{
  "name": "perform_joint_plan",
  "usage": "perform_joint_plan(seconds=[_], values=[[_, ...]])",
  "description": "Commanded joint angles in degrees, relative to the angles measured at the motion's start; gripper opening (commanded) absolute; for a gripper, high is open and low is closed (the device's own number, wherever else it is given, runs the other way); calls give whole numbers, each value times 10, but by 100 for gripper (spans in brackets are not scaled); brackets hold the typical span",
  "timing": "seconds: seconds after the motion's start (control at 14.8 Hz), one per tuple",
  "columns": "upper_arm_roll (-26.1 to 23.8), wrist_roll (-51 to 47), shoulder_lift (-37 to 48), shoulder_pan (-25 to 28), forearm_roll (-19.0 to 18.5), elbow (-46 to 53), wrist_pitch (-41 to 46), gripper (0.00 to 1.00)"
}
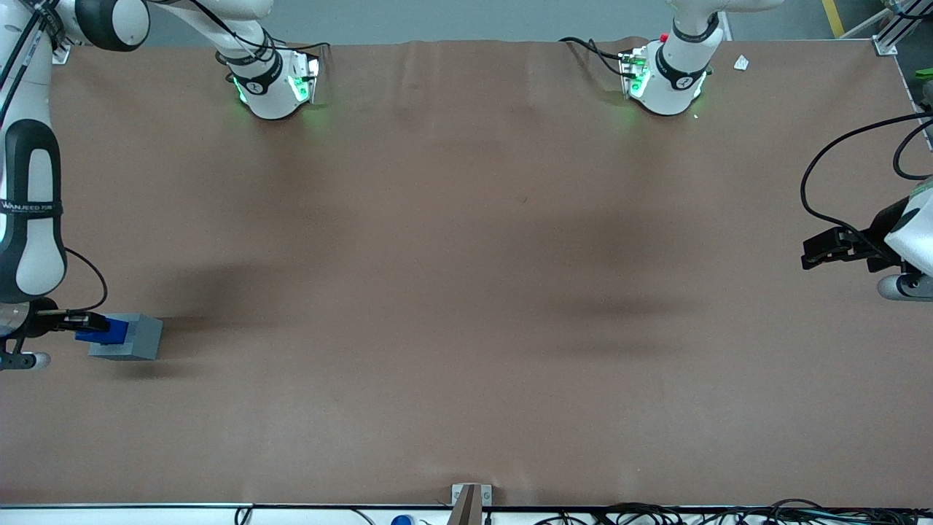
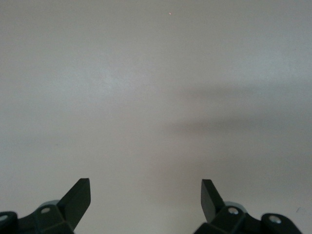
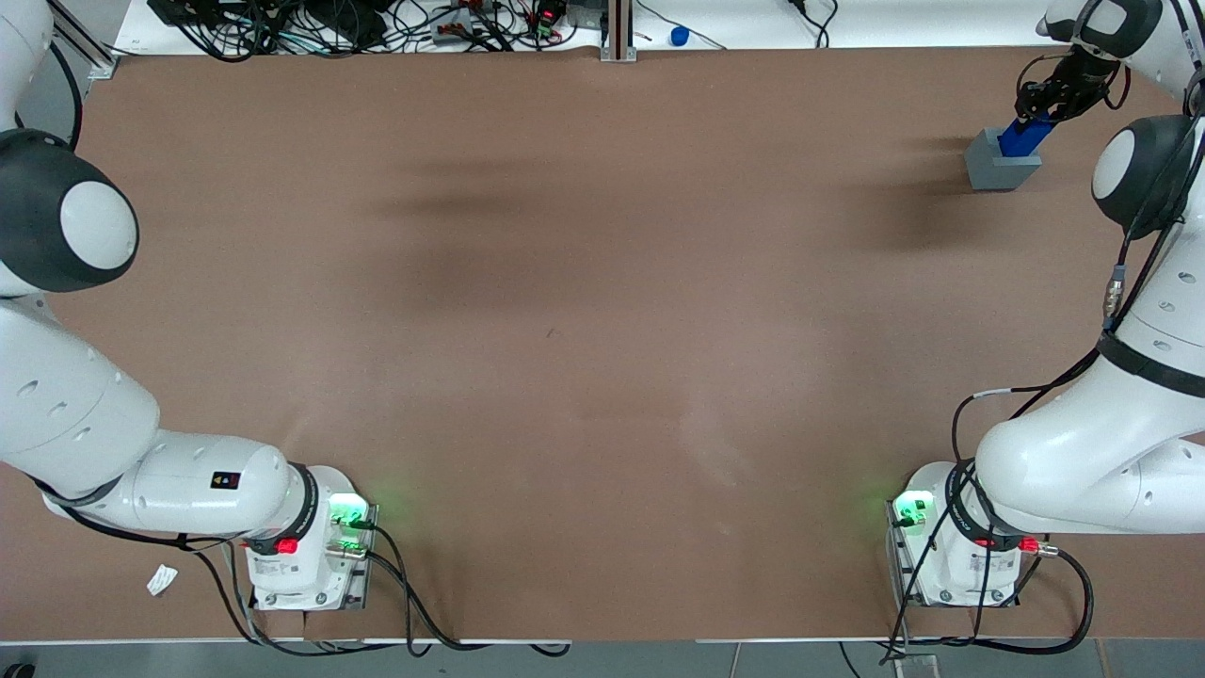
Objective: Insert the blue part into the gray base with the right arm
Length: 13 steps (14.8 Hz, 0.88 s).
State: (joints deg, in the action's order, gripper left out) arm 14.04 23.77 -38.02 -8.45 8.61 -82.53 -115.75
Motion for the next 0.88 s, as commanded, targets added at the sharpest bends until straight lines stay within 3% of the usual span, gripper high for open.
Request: perform_joint_plan(seconds=[0.0,0.2,0.34,0.41,0.54,0.81], values=[[-5,8,-9,-6,12,15,4,11],[-5,8,-12,-5,12,13,4,13],[-5,9,-14,-4,11,14,4,27],[-5,11,-14,-4,10,13,4,45],[-5,13,-14,-4,9,14,5,100],[-5,9,-12,-3,9,17,6,100]])
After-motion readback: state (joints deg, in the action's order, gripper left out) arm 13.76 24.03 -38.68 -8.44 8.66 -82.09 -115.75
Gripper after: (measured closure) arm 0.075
